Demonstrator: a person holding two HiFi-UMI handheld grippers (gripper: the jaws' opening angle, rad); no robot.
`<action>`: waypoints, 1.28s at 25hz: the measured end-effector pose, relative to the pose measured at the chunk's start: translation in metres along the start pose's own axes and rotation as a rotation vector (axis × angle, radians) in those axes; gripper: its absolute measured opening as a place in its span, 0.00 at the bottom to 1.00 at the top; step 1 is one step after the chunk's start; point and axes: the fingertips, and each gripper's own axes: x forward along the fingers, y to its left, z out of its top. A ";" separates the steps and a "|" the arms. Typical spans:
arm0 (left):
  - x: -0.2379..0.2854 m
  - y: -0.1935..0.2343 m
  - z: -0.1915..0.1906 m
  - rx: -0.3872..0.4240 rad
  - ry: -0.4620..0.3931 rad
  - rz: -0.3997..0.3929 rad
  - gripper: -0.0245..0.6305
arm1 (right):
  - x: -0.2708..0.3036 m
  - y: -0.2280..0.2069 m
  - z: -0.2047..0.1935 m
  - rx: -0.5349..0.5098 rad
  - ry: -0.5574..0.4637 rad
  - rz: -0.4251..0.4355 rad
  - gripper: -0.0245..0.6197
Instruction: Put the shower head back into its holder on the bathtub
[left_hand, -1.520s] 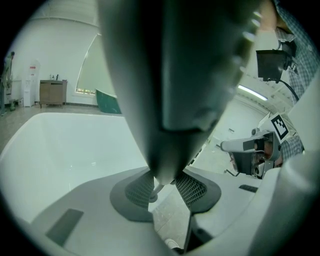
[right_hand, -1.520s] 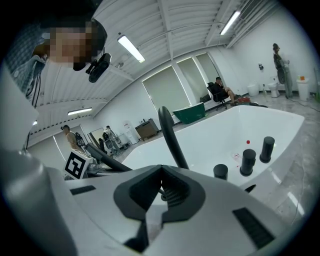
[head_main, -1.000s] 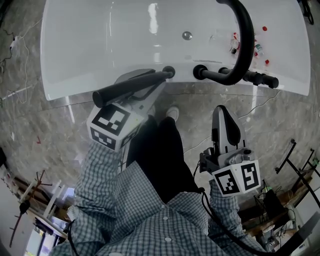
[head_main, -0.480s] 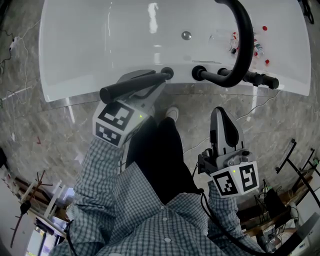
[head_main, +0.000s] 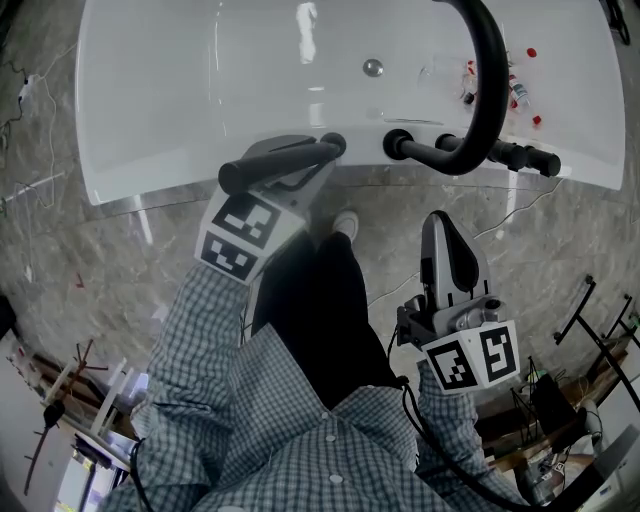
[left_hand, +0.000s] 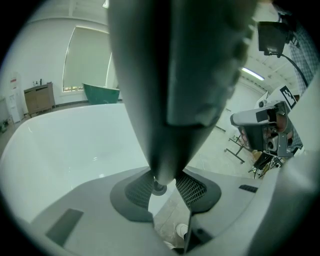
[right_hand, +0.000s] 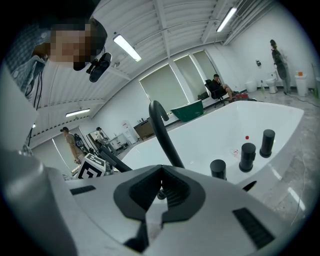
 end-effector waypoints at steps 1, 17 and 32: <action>0.002 0.001 -0.001 0.001 0.006 0.001 0.25 | 0.000 -0.001 0.000 0.002 0.000 -0.001 0.06; 0.026 0.005 -0.017 0.060 0.088 0.034 0.25 | 0.001 -0.005 -0.007 0.001 0.015 0.006 0.06; 0.048 0.003 -0.032 0.177 0.180 0.030 0.25 | 0.001 -0.008 -0.013 0.012 0.021 0.007 0.06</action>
